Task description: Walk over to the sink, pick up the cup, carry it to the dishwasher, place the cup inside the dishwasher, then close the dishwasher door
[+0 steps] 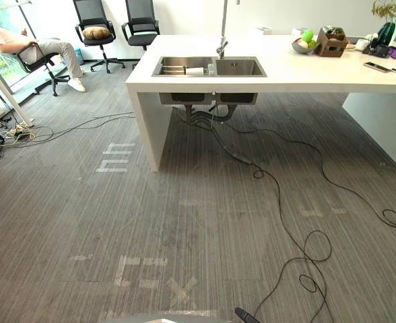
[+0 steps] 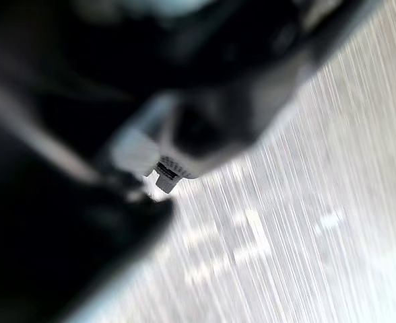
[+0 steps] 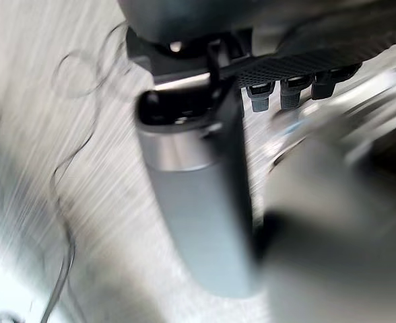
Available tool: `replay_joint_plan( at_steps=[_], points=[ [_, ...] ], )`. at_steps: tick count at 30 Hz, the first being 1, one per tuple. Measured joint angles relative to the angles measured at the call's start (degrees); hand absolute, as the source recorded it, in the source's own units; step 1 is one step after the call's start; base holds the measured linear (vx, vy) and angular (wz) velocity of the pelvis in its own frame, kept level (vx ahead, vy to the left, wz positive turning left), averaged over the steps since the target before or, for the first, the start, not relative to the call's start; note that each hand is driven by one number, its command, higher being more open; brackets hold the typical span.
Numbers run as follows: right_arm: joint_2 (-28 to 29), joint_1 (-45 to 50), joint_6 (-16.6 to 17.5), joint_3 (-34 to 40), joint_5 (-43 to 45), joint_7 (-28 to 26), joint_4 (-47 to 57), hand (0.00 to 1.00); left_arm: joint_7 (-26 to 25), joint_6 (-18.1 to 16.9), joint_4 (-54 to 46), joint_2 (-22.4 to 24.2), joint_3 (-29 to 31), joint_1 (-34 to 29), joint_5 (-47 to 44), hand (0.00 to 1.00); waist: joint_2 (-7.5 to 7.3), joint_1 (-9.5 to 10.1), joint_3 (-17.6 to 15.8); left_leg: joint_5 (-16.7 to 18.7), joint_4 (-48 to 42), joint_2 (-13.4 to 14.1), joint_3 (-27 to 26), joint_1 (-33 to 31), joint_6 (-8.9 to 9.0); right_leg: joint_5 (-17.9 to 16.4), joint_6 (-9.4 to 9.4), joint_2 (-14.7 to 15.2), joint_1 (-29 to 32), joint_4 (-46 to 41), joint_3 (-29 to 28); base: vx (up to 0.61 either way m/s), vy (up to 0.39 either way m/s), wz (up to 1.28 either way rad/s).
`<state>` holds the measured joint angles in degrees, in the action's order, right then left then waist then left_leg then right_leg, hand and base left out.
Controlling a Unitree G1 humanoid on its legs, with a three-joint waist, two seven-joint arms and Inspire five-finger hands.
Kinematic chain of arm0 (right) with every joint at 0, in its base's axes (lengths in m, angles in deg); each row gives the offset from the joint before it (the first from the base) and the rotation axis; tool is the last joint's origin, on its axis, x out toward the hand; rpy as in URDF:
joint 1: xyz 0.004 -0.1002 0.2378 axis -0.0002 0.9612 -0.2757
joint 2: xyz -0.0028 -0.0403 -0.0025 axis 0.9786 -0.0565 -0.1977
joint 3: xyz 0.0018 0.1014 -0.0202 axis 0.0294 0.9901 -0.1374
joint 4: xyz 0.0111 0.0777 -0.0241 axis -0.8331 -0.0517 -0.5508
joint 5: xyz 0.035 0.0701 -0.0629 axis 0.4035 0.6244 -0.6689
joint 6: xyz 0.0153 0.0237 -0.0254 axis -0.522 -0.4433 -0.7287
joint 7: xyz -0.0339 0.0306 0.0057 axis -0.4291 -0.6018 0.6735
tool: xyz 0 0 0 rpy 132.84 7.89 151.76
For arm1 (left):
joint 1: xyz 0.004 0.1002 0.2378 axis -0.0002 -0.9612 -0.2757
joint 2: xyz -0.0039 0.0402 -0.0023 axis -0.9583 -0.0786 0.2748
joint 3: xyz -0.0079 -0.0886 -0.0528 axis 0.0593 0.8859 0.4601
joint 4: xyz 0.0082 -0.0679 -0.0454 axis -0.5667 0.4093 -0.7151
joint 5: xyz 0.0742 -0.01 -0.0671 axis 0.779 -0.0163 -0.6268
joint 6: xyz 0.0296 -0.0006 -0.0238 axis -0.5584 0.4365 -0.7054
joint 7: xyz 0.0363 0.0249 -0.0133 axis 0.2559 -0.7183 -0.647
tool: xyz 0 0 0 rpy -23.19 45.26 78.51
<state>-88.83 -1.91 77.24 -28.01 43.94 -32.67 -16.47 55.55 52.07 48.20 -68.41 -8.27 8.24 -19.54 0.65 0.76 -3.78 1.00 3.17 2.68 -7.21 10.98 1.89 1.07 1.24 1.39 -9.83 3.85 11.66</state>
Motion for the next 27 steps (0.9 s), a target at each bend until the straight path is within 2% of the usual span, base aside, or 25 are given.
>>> replay_joint_plan(
  at_steps=[1,4,7,16,23,27],
  points=[
    [0.1,-0.6,2.4,-0.7,-1.3,1.7,0.0,1.0,-0.2,-1.9,0.0,0.1,-0.7,0.0,1.4,1.0,-0.04,0.03,0.0,-0.1,0.5,0.0,0.2,0.0,0.1,0.0,0.05,-0.1,-0.1,0.4,0.2,0.04,-0.003,0.06],
    [0.3,-1.8,6.4,-2.4,-4.0,6.3,0.0,1.0,-0.7,-5.1,0.0,0.1,-2.5,0.0,3.1,1.0,-0.21,0.1,-0.1,-0.2,1.2,0.1,0.3,0.0,0.22,0.0,0.15,-0.3,-0.1,0.9,0.5,0.05,-0.006,0.05],
    [0.8,-2.9,7.6,-2.5,-4.4,7.7,0.1,1.0,-3.1,-7.5,-0.1,0.1,-4.3,0.4,4.8,1.0,-0.39,0.05,-0.7,-0.3,1.4,0.1,0.3,0.1,0.31,-0.1,0.32,-0.3,-0.2,0.9,0.8,0.02,-0.002,0.01],
    [2.7,-4.3,6.9,-3.2,-3.1,2.9,0.3,1.0,-8.2,-12.5,-0.2,0.6,-5.0,0.3,6.1,1.0,-1.28,0.07,-1.8,-0.3,1.3,-0.3,0.4,1.1,0.29,-0.5,0.78,0.3,-1.1,0.2,1.0,-0.05,0.004,0.02],
    [1.3,-2.9,4.7,-3.0,7.3,-0.4,0.3,1.0,-10.9,-15.5,0.0,1.4,-4.1,-1.5,5.3,1.0,-1.36,0.05,-2.0,-0.6,1.6,-1.0,1.3,1.9,-0.25,-0.7,1.01,0.9,-1.9,0.0,1.9,-0.06,0.008,0.07],
    [1.0,-2.6,3.7,-1.7,9.8,-1.8,0.0,1.0,-12.5,-17.0,0.4,2.3,-2.5,-2.2,1.8,1.0,-1.43,0.05,-2.0,-0.7,1.7,-1.0,1.7,1.9,-0.28,-0.7,1.08,0.9,-2.1,0.1,2.4,-0.03,-0.007,0.06]
  ],
)
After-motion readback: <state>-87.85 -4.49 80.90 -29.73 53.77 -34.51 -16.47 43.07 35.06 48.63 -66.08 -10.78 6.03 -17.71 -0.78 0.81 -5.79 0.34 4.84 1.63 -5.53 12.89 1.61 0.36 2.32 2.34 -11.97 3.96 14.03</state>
